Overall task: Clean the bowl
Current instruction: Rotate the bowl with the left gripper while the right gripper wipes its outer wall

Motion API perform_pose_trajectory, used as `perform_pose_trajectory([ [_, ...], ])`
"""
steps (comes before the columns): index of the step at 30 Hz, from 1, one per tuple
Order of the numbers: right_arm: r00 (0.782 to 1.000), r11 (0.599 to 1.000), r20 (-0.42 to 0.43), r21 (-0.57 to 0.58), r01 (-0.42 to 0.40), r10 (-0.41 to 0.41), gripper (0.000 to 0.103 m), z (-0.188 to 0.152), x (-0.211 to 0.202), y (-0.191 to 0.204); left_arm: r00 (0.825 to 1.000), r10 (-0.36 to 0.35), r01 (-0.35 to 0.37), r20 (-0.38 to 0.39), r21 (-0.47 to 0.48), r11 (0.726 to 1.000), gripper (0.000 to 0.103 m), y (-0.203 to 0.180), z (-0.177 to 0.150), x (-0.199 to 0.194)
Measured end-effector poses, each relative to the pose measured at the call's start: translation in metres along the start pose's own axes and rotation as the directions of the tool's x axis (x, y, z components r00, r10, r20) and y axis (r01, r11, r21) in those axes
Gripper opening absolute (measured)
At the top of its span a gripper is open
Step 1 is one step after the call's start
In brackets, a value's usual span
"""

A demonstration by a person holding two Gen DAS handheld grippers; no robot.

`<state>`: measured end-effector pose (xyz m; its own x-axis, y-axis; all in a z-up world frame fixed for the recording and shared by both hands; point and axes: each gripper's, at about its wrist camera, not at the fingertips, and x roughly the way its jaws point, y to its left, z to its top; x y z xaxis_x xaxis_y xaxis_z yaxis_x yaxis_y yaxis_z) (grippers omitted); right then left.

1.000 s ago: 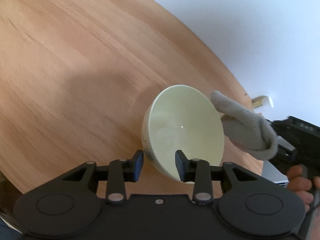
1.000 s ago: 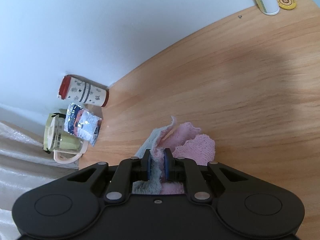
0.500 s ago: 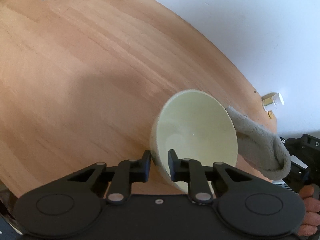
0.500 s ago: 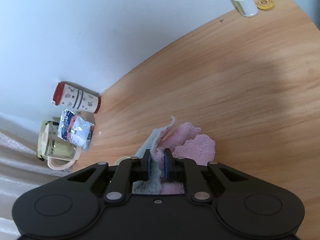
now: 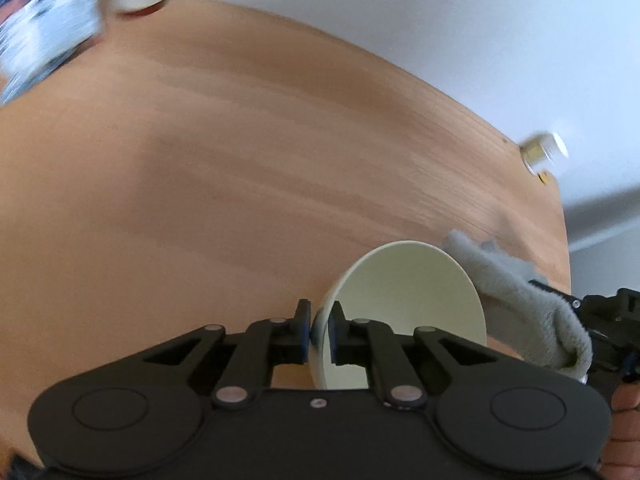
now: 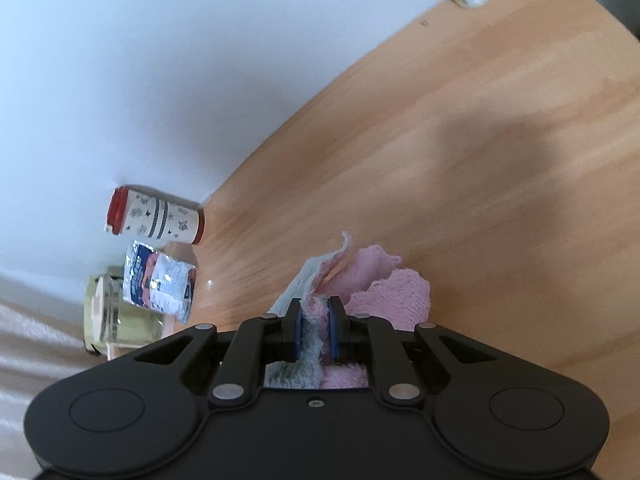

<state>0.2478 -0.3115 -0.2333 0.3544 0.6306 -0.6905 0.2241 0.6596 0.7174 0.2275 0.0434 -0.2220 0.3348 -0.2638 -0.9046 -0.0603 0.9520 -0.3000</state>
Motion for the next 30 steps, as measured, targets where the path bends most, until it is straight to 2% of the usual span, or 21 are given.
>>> perform_pose_trajectory([
  [3,1.0,0.997,0.021,0.071,0.006,-0.008,0.014,-0.007,-0.002,-0.013,1.0,0.0,0.001,-0.011,0.088,0.996,0.009,-0.008,0.009,0.005],
  [7,0.999,0.992,0.041,0.124,0.023,-0.028,0.014,-0.014,-0.004,-0.024,0.999,-0.007,0.011,-0.031,0.125,0.992,0.01,-0.013,0.017,0.008],
  [11,0.997,0.987,0.062,0.155,0.035,-0.045,0.014,-0.018,-0.01,-0.027,0.998,-0.037,0.041,-0.051,0.072,0.997,0.016,-0.005,0.011,0.006],
  [16,0.997,0.989,0.065,0.144,0.035,-0.045,0.015,-0.018,-0.008,-0.017,0.997,-0.055,0.056,-0.063,0.028,0.998,0.017,0.0,-0.001,0.005],
  [20,0.997,0.993,0.042,0.101,0.058,-0.062,0.015,-0.018,-0.005,-0.007,0.997,-0.033,0.032,-0.064,-0.016,0.999,0.017,0.0,-0.009,0.006],
  [24,0.996,0.997,0.058,0.029,0.068,-0.07,0.015,-0.017,-0.011,0.003,0.998,-0.01,0.006,-0.063,-0.059,0.998,0.017,0.0,-0.016,0.007],
  [30,0.999,0.998,0.013,0.027,0.049,-0.05,0.015,-0.009,-0.007,-0.001,0.999,0.002,-0.009,-0.053,-0.131,0.991,0.017,-0.003,-0.021,0.012],
])
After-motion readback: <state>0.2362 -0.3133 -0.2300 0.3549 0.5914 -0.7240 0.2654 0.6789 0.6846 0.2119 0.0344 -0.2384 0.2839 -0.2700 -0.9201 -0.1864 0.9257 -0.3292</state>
